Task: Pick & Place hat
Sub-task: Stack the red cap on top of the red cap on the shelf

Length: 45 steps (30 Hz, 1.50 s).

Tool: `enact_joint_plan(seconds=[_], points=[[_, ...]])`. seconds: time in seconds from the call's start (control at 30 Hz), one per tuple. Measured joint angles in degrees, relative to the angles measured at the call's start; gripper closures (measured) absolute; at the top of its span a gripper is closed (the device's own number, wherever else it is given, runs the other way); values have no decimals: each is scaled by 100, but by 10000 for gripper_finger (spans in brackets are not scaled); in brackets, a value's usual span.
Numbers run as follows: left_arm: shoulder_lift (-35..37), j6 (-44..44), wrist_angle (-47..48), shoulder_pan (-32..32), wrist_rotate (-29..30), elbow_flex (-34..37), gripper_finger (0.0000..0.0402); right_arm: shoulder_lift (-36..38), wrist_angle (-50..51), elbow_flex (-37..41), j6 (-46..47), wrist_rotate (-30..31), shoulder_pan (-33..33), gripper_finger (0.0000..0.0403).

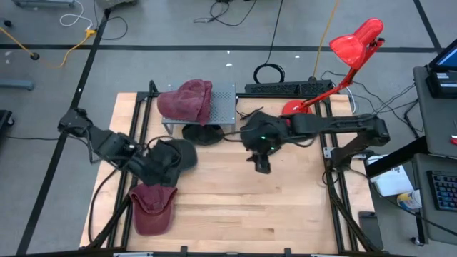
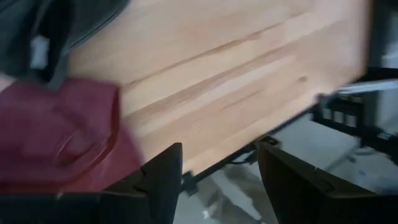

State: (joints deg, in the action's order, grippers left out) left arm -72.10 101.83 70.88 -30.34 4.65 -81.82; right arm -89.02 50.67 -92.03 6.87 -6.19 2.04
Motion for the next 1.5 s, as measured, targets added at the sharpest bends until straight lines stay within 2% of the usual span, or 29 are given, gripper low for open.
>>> enact_joint_plan(seconds=[0.23, 0.43, 0.7, 0.87, 1.2, 1.5], points=[[-779, 1147, 702, -502, -109, -792, 203, 617, -93, 0, 212, -152, 467, 220], [-1271, 1994, 1047, -917, -564, -866, 204, 882, -100, 0, 404, -117, 771, 220], [-2074, 2017, 905, -1260, -204, -836, 204, 840, -115, 0, 255, -115, 988, 220], [-2603, 2163, 1043, -1262, -731, -829, 204, 830, -116, 2, 192, -110, 1008, 220], [-3687, 2420, 957, -1260, -1158, -829, 203, 824, -120, 10, -50, -108, 1008, 220], [-4614, 2453, 922, -1289, -1453, -826, 204, 831, -407, 543, -17, -130, 1052, 220]])
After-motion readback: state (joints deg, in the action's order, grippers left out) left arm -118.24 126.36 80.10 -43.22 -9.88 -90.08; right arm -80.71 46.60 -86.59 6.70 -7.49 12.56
